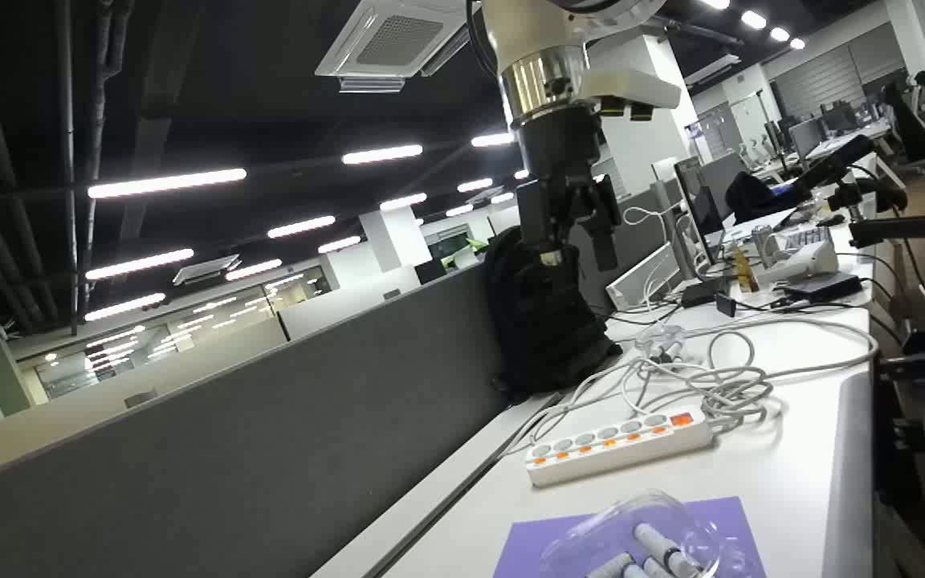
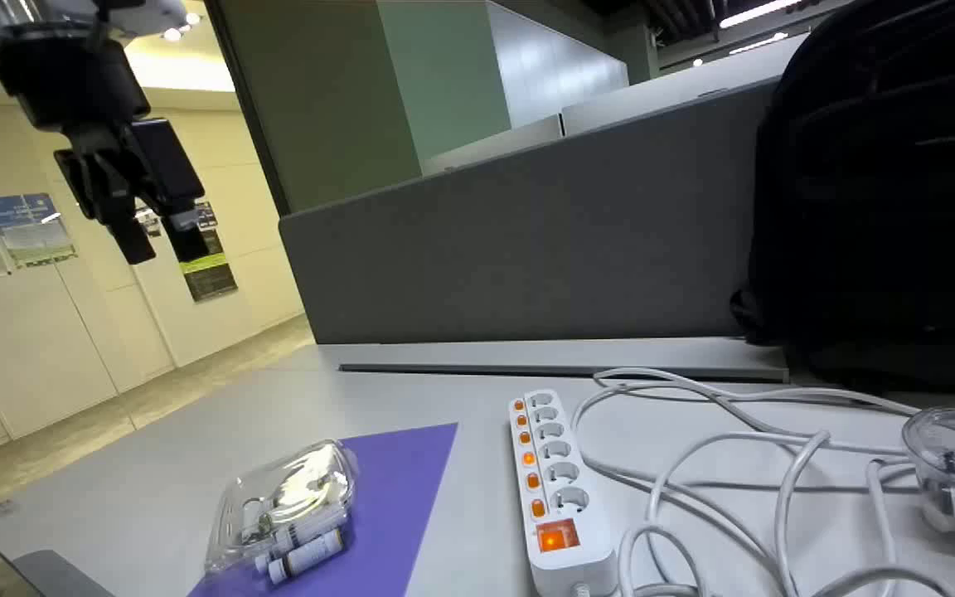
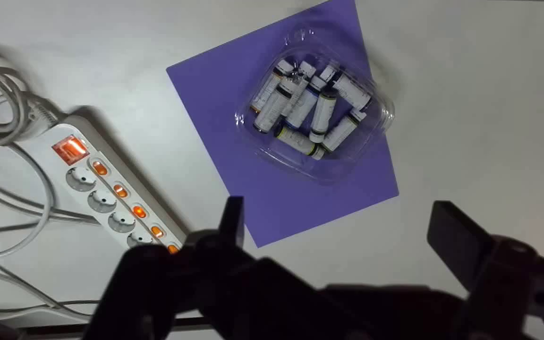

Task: Turn on the third switch from the right

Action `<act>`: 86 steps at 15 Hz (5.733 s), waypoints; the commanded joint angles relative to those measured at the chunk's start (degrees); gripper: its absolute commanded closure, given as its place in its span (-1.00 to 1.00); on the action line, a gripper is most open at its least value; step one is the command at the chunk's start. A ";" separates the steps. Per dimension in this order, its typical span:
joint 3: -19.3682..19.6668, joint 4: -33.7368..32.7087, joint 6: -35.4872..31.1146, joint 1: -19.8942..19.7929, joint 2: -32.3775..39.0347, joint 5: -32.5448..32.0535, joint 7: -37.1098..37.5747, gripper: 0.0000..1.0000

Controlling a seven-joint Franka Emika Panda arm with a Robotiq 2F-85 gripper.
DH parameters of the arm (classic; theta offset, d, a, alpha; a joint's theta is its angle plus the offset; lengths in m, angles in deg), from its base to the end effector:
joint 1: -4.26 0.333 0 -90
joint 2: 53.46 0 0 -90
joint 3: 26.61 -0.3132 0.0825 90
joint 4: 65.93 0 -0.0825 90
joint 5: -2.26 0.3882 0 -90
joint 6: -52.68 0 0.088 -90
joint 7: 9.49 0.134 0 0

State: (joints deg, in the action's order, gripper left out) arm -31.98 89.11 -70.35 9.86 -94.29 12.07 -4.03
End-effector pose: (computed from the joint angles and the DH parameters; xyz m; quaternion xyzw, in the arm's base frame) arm 0.3459 0.0755 0.4203 -0.9961 0.0021 -0.0702 0.0543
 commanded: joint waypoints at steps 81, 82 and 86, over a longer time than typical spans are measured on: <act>18.03 -24.63 -43.39 -3.55 73.65 -6.12 12.88 1.00; 18.25 -24.54 -43.09 -3.15 73.51 -5.99 12.93 1.00; 17.96 -23.26 -39.12 -2.87 69.23 -4.64 12.82 0.66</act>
State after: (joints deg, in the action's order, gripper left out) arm -14.10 66.41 -111.94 6.61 -25.79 7.31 6.20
